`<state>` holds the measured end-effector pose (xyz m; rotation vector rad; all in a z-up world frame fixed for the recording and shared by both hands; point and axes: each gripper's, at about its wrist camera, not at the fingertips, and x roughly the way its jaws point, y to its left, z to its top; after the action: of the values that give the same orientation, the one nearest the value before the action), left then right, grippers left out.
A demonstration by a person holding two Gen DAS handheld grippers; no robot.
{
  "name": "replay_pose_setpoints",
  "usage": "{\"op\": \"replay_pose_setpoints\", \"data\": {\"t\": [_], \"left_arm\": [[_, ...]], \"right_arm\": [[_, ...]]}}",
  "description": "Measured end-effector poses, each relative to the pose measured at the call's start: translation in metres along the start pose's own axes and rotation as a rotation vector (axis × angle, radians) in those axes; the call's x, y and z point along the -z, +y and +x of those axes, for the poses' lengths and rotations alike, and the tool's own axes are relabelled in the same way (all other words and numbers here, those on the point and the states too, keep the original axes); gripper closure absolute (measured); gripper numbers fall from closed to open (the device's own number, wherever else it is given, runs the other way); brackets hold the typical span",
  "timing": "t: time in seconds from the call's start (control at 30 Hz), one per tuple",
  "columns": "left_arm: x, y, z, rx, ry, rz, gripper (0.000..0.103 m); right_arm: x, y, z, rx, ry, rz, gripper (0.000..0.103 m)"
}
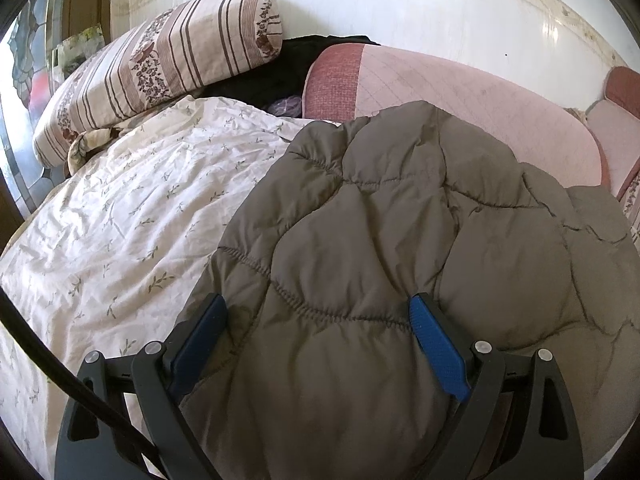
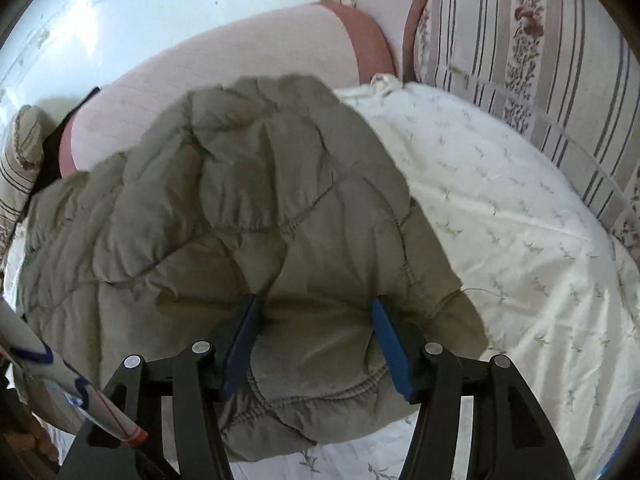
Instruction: Fold large clothes
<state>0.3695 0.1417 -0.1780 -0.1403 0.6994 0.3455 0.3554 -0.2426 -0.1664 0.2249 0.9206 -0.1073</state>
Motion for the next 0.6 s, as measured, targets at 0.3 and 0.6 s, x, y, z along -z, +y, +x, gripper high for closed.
{"op": "replay_pose_setpoints", "data": {"t": [0.3,0.6], "left_arm": [[0.000,-0.002,0.002,-0.012,-0.006,0.014,0.010],[0.000,-0.002,0.001,-0.013,-0.007,0.015,0.010]], "right_arm": [[0.001,0.002,0.008,0.021,-0.009,-0.052,0.039],[-0.001,0.001,-0.034,0.018,-0.157,-0.020,0.039]]}}
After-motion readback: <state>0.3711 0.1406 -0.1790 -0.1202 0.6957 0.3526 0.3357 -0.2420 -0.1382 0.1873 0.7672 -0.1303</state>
